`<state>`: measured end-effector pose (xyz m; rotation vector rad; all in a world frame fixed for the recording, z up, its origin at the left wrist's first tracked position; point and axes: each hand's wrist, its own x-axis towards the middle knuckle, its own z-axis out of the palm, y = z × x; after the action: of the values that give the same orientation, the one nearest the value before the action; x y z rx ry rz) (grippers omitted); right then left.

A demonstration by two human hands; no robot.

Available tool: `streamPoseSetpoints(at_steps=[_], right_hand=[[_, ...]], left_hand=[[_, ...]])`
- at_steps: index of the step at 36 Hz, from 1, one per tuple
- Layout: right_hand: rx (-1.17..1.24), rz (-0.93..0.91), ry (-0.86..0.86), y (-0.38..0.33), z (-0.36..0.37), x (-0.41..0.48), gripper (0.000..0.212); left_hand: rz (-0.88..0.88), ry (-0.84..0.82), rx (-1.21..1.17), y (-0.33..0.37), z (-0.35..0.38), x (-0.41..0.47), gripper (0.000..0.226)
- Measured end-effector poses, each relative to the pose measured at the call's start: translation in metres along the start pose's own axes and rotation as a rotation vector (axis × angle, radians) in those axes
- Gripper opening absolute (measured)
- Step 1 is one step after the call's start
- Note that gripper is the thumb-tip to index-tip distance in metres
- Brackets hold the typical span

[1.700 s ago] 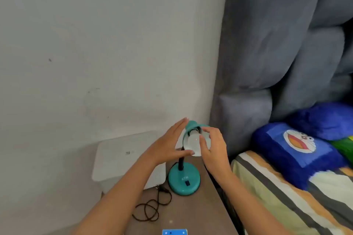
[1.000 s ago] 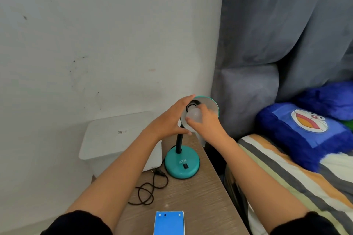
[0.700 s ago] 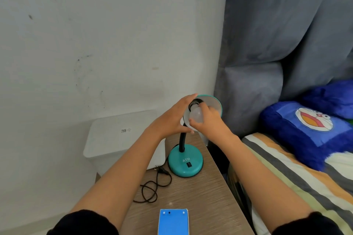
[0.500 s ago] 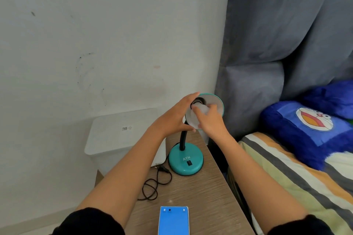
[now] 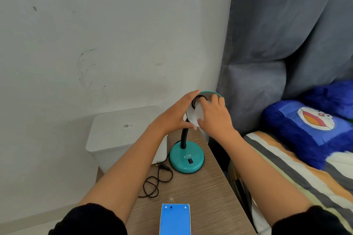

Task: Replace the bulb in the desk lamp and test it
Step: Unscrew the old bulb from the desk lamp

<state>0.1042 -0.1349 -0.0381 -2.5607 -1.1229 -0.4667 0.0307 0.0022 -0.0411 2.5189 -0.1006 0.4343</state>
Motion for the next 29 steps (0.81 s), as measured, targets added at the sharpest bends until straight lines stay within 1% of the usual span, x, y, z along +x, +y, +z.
streamPoseSetpoints(at_steps=[2,5,7,9,12,14,16,18,20,22,24,27,29], right_hand=[[0.193,0.085,-0.062,0.000,0.003,-0.001,0.061],[0.540,0.281,-0.174,-0.003,0.003,0.001,0.058],[0.615,0.333,-0.167,-0.004,0.001,0.003,0.054],[0.546,0.288,-0.144,-0.003,-0.001,0.003,0.051],[0.306,0.134,-0.079,-0.001,0.000,0.000,0.053],[0.245,0.096,-0.049,0.000,0.002,-0.002,0.055],[0.243,0.070,-0.027,0.001,0.006,-0.004,0.055],[0.333,0.121,-0.005,-0.001,0.009,-0.003,0.054],[0.446,0.247,-0.006,-0.005,0.009,-0.001,0.057],[0.483,0.316,-0.030,-0.009,0.007,0.002,0.054],[0.376,0.250,-0.029,-0.009,0.005,0.002,0.053],[0.120,0.041,0.046,0.000,0.006,-0.001,0.055],[0.087,0.011,0.071,0.004,0.009,-0.002,0.057]], left_hand=[[0.001,-0.003,-0.004,-0.001,0.000,0.001,0.108],[-0.002,-0.008,-0.005,-0.002,0.000,0.002,0.109],[0.009,-0.008,0.002,-0.004,0.001,0.003,0.109],[0.018,-0.004,0.002,-0.004,0.001,0.003,0.109],[0.021,0.004,-0.005,-0.004,0.001,0.003,0.108],[0.019,0.006,-0.001,-0.004,0.001,0.003,0.108],[0.019,0.010,0.006,-0.003,0.002,0.003,0.107],[0.018,0.010,0.010,-0.003,0.002,0.003,0.107],[0.014,0.008,0.010,-0.002,0.002,0.003,0.107],[0.007,0.009,-0.008,-0.002,0.003,0.002,0.108],[0.002,0.013,-0.024,-0.002,0.002,0.001,0.108],[0.002,0.012,-0.021,-0.002,0.001,0.000,0.107],[-0.001,0.014,-0.017,-0.001,0.001,-0.001,0.106]])
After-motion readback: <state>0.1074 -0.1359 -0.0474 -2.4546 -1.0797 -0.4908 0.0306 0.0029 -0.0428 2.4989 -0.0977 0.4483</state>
